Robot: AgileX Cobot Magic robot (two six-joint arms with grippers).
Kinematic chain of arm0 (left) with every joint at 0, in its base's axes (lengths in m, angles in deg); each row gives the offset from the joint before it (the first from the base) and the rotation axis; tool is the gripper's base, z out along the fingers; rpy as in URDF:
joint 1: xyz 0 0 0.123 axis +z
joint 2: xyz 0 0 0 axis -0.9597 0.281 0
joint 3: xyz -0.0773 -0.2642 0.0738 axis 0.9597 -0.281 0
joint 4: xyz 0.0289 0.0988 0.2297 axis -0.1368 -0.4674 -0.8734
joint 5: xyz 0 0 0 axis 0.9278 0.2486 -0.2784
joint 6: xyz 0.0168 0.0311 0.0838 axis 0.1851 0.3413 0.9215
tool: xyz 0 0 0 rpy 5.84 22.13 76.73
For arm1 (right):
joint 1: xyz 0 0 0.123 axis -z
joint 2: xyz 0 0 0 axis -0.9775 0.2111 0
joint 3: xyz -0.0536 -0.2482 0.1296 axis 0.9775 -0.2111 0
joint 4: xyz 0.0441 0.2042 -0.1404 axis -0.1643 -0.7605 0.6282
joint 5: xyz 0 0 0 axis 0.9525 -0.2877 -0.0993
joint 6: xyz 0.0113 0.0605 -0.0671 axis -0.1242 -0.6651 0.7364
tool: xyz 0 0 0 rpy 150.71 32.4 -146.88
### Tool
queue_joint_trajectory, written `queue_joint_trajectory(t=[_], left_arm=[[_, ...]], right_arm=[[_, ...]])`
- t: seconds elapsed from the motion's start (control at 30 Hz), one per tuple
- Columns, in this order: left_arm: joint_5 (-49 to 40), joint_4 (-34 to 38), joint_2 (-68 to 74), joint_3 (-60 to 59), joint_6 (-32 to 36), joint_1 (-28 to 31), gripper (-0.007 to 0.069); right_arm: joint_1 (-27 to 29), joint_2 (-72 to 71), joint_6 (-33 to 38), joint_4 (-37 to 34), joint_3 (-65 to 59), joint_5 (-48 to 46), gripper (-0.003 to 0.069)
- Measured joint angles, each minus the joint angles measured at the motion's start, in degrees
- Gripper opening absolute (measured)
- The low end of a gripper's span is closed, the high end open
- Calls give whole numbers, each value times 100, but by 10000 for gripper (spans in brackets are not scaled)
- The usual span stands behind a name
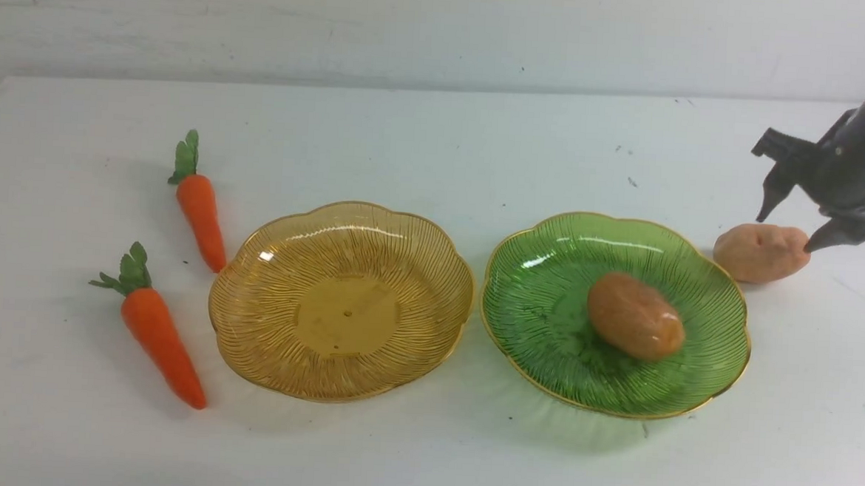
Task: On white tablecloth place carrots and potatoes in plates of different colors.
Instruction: 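Put the potato onto the plate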
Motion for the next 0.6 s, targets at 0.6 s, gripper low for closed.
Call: queue_joint_trajectory(t=[0.6], left_arm=[[0,0,0,0,0,0,17]], right_arm=[[6,678,-757,-63,133,356,501]])
